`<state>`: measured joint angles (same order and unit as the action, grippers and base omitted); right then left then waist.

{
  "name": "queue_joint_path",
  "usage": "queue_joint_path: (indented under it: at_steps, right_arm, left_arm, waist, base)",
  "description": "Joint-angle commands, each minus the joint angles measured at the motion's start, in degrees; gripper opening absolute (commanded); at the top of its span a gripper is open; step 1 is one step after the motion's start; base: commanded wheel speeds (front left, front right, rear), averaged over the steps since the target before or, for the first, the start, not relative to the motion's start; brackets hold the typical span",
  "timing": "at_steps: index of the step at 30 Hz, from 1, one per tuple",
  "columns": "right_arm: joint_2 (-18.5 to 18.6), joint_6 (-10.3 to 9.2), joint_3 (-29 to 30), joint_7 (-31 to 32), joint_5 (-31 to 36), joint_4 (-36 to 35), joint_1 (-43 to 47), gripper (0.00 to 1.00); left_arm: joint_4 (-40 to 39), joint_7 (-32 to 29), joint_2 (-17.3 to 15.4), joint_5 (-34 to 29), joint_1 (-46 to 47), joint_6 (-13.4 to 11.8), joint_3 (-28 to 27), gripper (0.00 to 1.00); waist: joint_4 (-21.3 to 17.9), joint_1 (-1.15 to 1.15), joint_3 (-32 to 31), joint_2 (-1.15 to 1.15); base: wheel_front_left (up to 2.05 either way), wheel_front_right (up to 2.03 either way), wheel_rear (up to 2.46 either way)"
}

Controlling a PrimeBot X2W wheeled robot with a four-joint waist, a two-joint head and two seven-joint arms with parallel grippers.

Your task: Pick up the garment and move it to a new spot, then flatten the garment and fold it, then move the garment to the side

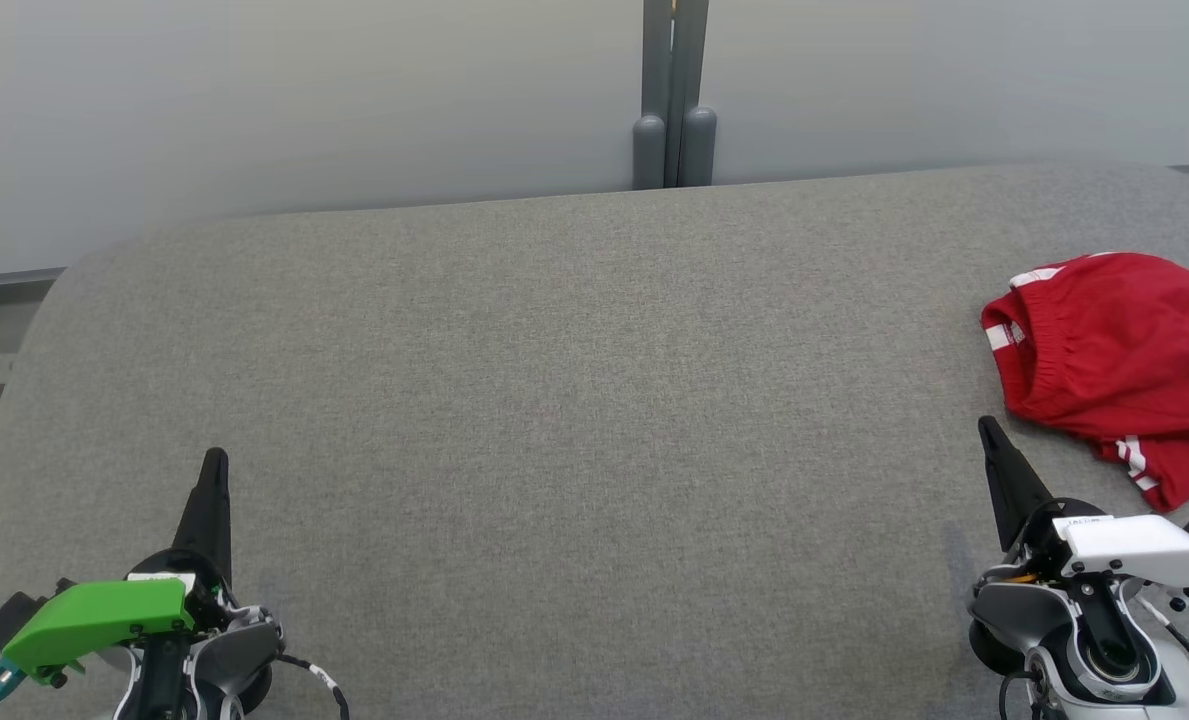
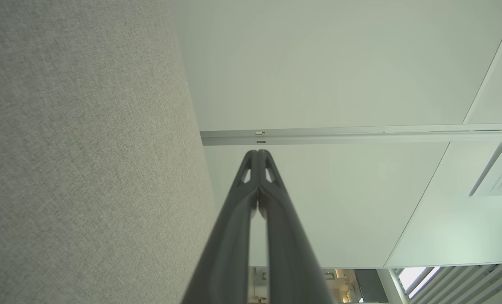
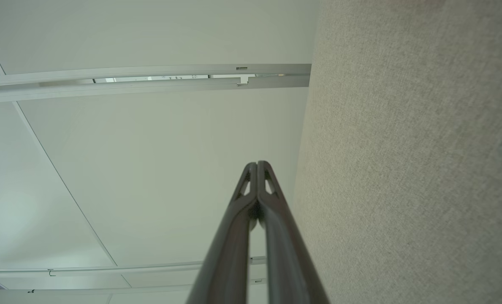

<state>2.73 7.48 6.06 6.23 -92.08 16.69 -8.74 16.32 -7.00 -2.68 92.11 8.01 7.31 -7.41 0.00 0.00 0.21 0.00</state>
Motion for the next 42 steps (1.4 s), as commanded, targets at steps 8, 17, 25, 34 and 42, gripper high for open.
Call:
queue_joint_path:
  at_steps: [8,17,25,34,42]
  right_arm:
    - [0.27,0.02,0.12,0.19,-0.23,-0.23,-0.26,0.00]
    - [0.28,0.02,0.11,0.19,-0.23,-0.23,-0.26,0.00]
    - [0.28,0.02,0.11,0.18,-0.23,-0.23,-0.26,0.00]
    - [0.28,0.02,0.11,0.18,-0.24,-0.23,-0.26,0.00]
    - [0.28,0.02,0.11,0.18,-0.24,-0.23,-0.26,0.00]
  left_arm:
    - [-0.27,-0.10,-0.37,-0.07,0.80,0.37,-0.23,0.00]
    - [-0.28,-0.10,-0.37,-0.07,0.79,0.37,-0.23,0.00]
    - [-0.27,-0.10,-0.38,-0.07,0.79,0.37,-0.23,0.00]
    - [-0.28,-0.10,-0.38,-0.07,0.79,0.37,-0.22,0.00]
    - [-0.27,-0.10,-0.38,-0.08,0.79,0.37,-0.22,0.00]
  waist:
    - [0.00,0.00,0.00,0.00]
    - [0.00,0.00,0.00,0.00]
    - [0.00,0.00,0.00,0.00]
    - [0.00,0.00,0.00,0.00]
    - [0.00,0.00,0.00,0.00]
  base:
    - [0.00,0.00,0.00]
    - [0.00,0.00,0.00]
    - [0.00,0.00,0.00]
    - [0.00,0.00,0.00]
    - [0.00,0.00,0.00]
